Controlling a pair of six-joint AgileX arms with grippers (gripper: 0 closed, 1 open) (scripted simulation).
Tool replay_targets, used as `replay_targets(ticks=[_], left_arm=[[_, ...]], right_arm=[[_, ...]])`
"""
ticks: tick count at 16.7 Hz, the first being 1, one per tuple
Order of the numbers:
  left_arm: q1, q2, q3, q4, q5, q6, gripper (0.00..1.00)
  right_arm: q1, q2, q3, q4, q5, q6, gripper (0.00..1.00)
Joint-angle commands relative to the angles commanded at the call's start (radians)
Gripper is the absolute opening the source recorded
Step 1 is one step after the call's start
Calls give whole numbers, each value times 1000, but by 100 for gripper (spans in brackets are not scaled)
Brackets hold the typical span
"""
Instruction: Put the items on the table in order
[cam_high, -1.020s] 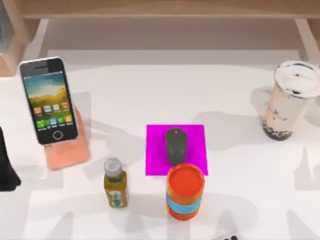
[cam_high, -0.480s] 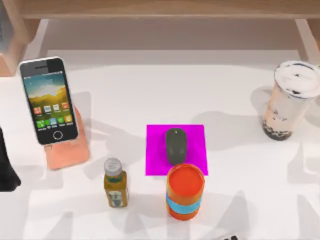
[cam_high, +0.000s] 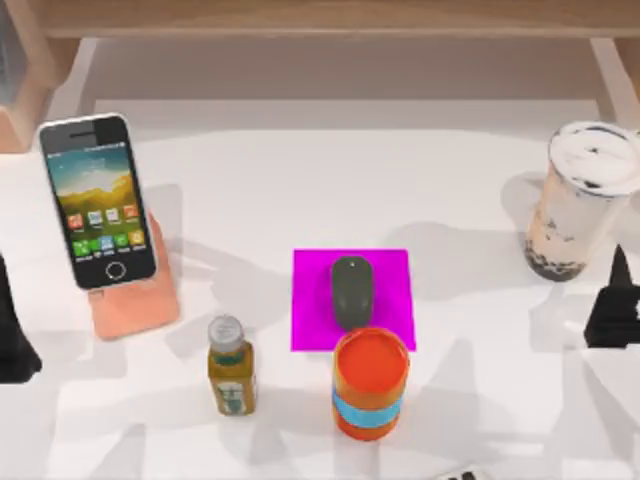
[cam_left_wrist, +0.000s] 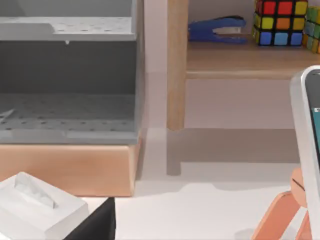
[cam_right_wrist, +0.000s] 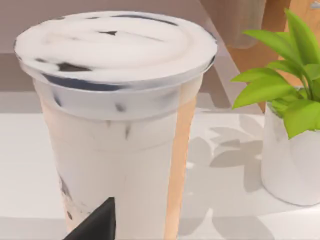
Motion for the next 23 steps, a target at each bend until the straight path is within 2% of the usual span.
replay_targets(ticks=[4, 8, 15, 23], left_arm=[[0, 0, 0, 0, 0, 0, 100], [0, 0, 0, 0, 0, 0, 100], [0, 0, 0, 0, 0, 0, 100], [0, 0, 0, 0, 0, 0, 100]], right_arm=[[50, 376, 108, 252, 20, -2, 100], [50, 601, 227, 394, 16, -6, 100], [35, 663, 278, 444, 7, -9, 100], [-14, 706, 384, 385, -42, -15, 100]])
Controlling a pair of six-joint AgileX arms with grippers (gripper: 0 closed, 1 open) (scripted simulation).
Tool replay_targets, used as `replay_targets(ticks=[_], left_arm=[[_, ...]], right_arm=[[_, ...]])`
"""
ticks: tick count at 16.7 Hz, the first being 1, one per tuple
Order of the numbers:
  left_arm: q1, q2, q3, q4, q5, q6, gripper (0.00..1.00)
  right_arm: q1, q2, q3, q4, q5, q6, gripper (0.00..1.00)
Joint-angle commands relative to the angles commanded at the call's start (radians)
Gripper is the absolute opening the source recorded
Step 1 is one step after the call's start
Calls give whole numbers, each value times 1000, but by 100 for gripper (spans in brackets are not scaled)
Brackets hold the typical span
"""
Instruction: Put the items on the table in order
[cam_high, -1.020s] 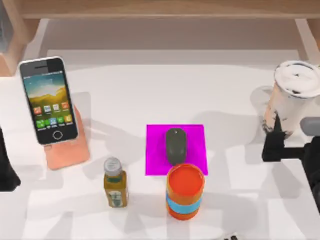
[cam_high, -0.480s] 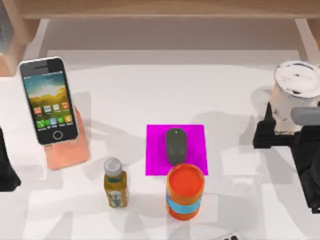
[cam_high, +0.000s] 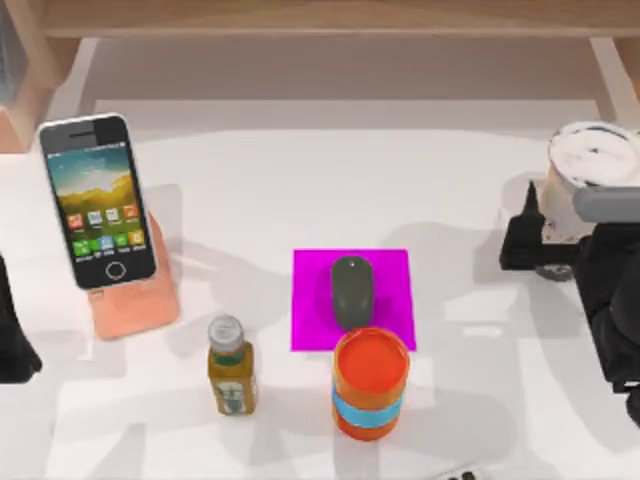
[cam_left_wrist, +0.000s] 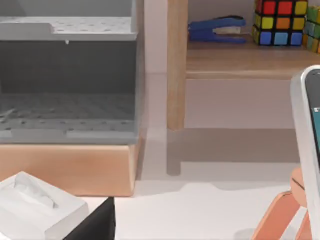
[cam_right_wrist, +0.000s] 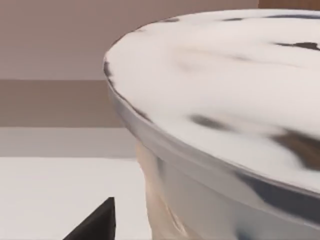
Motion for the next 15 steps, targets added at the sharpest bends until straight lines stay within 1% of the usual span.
replay_targets(ticks=[4, 15], left_arm=[[0, 0, 0, 0, 0, 0, 100], [0, 0, 0, 0, 0, 0, 100]], right_arm=[[-3, 2, 5, -3, -2, 0, 100], [-3, 2, 5, -3, -2, 0, 17]])
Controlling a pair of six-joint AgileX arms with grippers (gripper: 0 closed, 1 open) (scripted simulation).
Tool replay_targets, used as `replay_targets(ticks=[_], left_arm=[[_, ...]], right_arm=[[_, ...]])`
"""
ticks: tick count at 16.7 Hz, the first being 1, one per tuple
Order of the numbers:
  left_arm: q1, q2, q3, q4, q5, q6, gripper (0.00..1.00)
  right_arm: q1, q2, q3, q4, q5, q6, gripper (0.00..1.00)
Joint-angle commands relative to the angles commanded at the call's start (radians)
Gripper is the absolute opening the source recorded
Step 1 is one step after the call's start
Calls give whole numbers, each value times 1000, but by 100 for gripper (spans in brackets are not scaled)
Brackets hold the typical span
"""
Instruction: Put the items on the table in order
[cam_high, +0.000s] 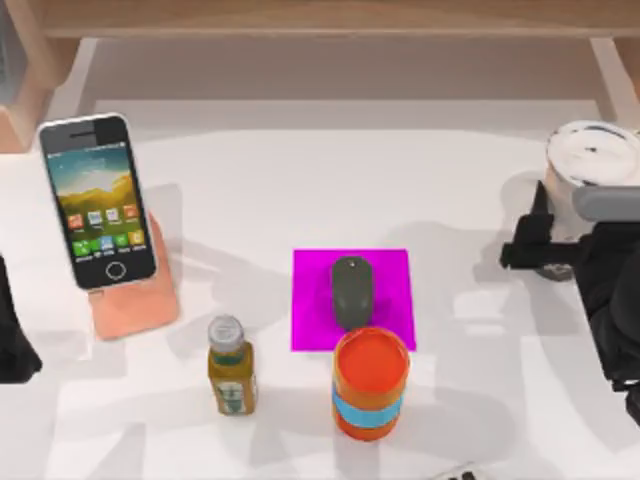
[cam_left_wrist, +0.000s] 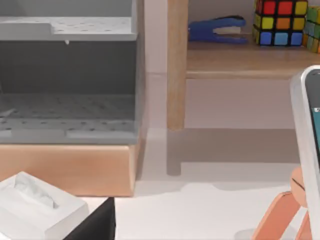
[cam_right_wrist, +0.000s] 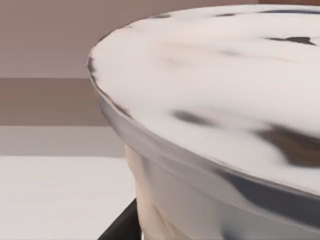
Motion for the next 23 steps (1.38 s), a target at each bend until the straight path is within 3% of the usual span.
replay_targets(ticks=[2, 3, 23], left_arm=[[0, 0, 0, 0, 0, 0, 100], [0, 0, 0, 0, 0, 0, 100], [0, 0, 0, 0, 0, 0, 100]], right_arm=[[0, 0, 0, 0, 0, 0, 2], [0, 0, 0, 0, 0, 0, 0], [1, -66, -4, -62, -1, 2, 0]])
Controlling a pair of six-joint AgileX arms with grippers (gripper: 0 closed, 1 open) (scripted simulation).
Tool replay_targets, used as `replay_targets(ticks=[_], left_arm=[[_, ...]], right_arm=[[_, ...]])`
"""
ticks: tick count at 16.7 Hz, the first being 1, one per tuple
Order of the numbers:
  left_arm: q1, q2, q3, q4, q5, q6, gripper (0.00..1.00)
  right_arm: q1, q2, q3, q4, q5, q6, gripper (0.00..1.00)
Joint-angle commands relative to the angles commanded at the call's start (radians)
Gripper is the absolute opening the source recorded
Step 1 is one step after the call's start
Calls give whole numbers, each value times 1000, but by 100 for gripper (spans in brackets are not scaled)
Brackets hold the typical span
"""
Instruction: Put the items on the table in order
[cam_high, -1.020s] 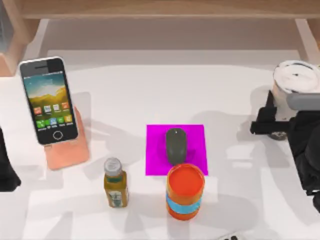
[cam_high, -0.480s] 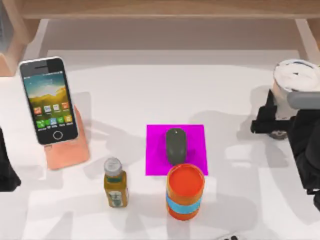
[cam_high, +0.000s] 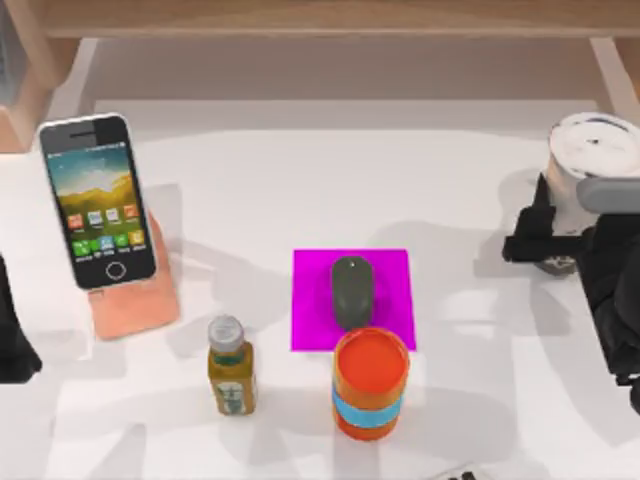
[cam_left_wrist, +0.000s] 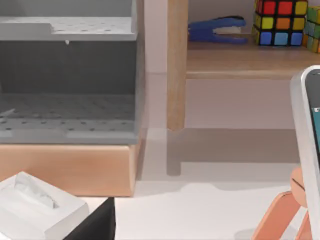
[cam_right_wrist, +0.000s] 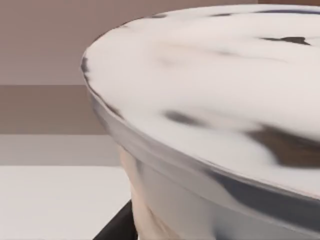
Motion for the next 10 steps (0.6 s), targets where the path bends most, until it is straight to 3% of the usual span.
replay_targets(ticks=[5, 10], left_arm=[[0, 0, 0, 0, 0, 0, 100], [0, 0, 0, 0, 0, 0, 100]], right_arm=[[1, -16, 30, 6, 3, 4, 0], [8, -64, 218, -74, 15, 10, 0]])
